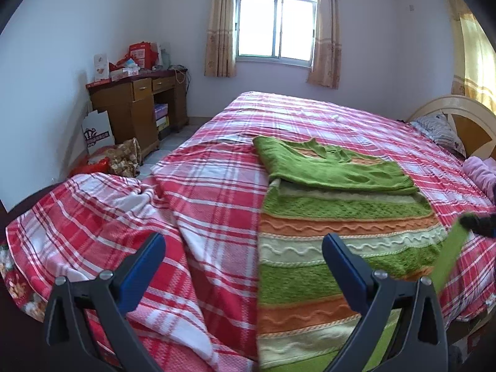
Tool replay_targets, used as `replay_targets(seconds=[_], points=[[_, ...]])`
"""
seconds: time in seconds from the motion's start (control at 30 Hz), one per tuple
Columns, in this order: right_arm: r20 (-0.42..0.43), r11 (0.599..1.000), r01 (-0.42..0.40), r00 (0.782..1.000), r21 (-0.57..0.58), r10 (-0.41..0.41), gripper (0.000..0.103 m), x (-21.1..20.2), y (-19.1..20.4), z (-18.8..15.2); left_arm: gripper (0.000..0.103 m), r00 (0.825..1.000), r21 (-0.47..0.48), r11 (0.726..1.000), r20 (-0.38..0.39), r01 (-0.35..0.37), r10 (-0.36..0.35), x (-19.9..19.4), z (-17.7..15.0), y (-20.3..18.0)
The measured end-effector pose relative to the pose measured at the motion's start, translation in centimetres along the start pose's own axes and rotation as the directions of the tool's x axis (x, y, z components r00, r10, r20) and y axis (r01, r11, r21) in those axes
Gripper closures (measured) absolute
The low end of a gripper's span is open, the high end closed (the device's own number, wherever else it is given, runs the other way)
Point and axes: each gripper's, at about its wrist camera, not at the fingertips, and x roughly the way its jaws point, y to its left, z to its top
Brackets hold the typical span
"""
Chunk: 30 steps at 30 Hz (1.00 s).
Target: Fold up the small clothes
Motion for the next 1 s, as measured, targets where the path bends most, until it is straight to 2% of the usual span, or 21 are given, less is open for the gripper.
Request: replay_targets(seconds=[0.13,0.2,0.27,0.37,0.5,0.57,0.63,0.73,0.8,0.83,0.9,0.93,0.97,1.0], points=[[0.046,0.995,0.07,0.996,0.07,-0.073,0.094,2.4,-3.0,3.9,0.0,1.0,0.024,1.0,-0.003,0.011,-0.011,0.0,0.5,0.9],[0.06,0.985,0.12,0.99,0.124,-0.128,0.094,3.6,-4.7,4.8,0.0,1.0,0.029,0.999,0.0,0.018,-0.018,0.1,0.7,1.3],[0.055,0.974,0.16,0.984,0.163,-0.171,0.094,4.7,-6.4,5.3,0.0,0.998,0.031,0.998,-0.02,0.054,-0.054,0.5,0.7,1.6],[0.037,0.966,0.171,0.983,0.194,-0.181,0.094,6.3,-7.4,5.1,0.0,0.992,0.077,0.99,-0.062,0.117,-0.113,1.2,0.0,1.2],[0.042,0.969,0.197,0.978,0.147,-0.205,0.094,6.5,-6.8,4.8,0.0,0.981,0.125,0.976,-0.103,0.178,-0.166,2.6,-0.5,-0.8],[0.04,0.969,0.208,0.976,0.132,-0.215,0.094,6.5,-6.5,4.8,0.0,0.976,0.117,0.972,-0.105,0.202,-0.19,3.6,-0.2,-1.6],[0.038,0.969,0.217,0.974,0.12,-0.223,0.094,6.7,-6.3,4.7,0.001,0.963,0.089,0.965,-0.136,0.248,-0.235,5.4,0.0,-2.3],[0.029,0.969,0.214,0.975,0.125,-0.22,0.092,6.8,-6.4,4.6,0.011,0.95,0.063,0.963,-0.192,0.261,-0.245,8.5,-0.1,-3.2],[0.012,0.974,0.165,0.986,0.153,-0.169,0.086,6.6,-6.4,4.6,0.021,0.938,0.013,0.969,-0.253,0.248,-0.236,10.4,-0.3,-3.2],[0.016,0.977,0.133,0.99,0.169,-0.137,0.078,6.3,-6.4,4.6,0.024,0.934,-0.007,0.971,-0.275,0.238,-0.231,11.0,-0.5,-3.2],[0.053,0.979,0.058,0.996,0.197,-0.069,0.051,5.1,-6.0,4.4,0.033,0.929,-0.038,0.973,-0.293,0.227,-0.228,11.3,-0.8,-3.0],[0.082,0.98,0.019,0.996,0.198,-0.036,0.031,4.3,-5.7,4.2,0.033,0.929,-0.045,0.973,-0.289,0.226,-0.229,11.1,-0.9,-2.8],[0.114,0.981,-0.011,0.993,0.195,-0.011,0.026,3.5,-5.4,4.0,0.033,0.931,-0.047,0.973,-0.283,0.225,-0.229,10.8,-1.0,-2.7],[0.146,0.981,-0.044,0.989,0.188,0.016,0.026,2.7,-5.0,3.7,0.033,0.934,-0.046,0.974,-0.275,0.223,-0.227,10.4,-1.1,-2.6]])
